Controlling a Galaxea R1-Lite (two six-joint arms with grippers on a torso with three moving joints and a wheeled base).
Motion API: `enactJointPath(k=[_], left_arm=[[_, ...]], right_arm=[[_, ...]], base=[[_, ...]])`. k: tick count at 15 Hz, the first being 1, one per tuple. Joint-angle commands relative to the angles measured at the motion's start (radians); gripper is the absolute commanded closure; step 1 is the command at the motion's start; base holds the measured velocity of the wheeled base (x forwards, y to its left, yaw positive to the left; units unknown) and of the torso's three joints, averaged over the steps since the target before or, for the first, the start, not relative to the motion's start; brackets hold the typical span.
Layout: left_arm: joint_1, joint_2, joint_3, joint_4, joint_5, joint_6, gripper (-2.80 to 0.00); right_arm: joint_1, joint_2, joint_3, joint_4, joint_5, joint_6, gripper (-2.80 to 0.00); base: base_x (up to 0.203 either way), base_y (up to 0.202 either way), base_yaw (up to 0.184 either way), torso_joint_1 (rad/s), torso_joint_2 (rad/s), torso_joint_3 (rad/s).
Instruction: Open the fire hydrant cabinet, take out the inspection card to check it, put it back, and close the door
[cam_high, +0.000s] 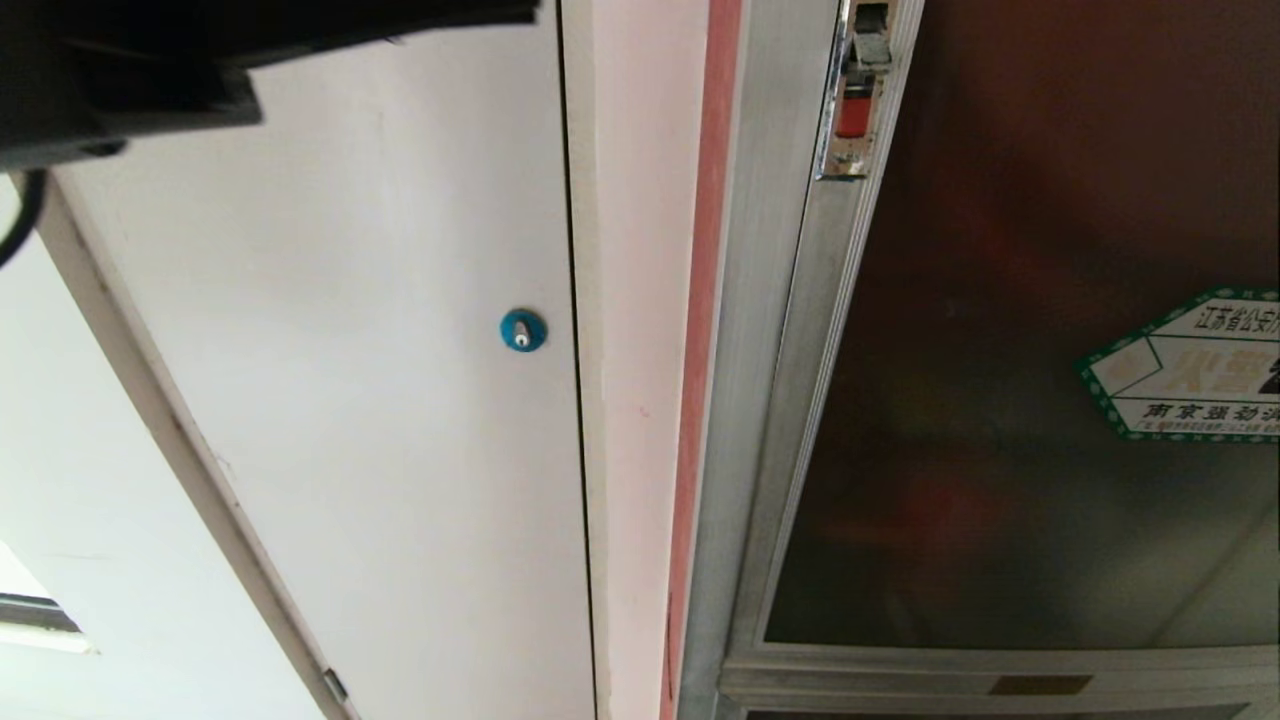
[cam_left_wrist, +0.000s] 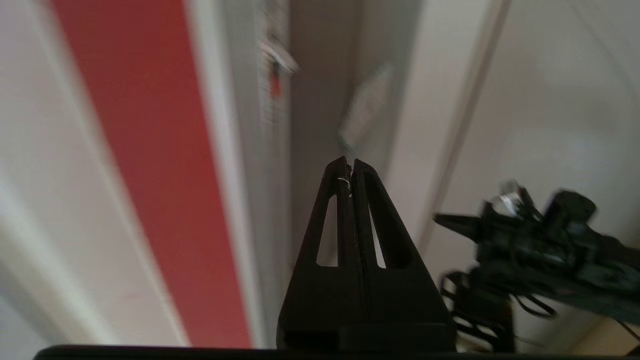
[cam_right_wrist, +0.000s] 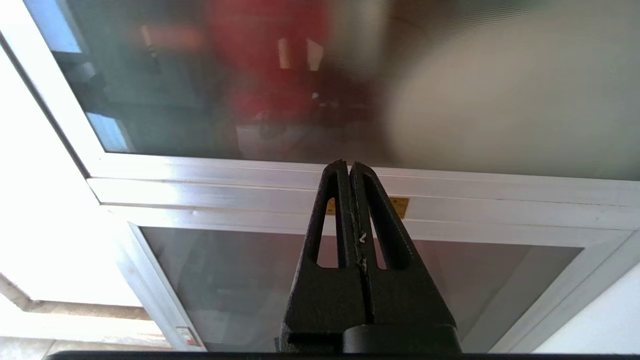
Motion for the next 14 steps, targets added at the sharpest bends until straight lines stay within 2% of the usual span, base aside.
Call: enactJointPath(k=[1, 10, 14], left_arm=[[-0.058, 0.123, -0.019, -0.003, -0.001, 0.002, 0.00], [-0.141, 0.196, -0.044, -0.026, -0.001, 0.009, 0.00], [-0.215, 0.223, -0.037, -0.028, 0.007, 0.012, 0.00]], right_arm=[[0.000, 0.001, 0.000, 0.000, 0.000, 0.000, 0.00], [-0.001, 0.001, 0.000, 0.000, 0.000, 0.001, 0.00], [0.000, 0.001, 0.000, 0.001, 0.001, -0.002, 0.00]], base=[[0.000, 0.000, 0.000, 0.000, 0.00, 0.000], [0.000, 0.000, 0.000, 0.000, 0.00, 0.000], [0.000, 0.000, 0.000, 0.000, 0.00, 0.000]])
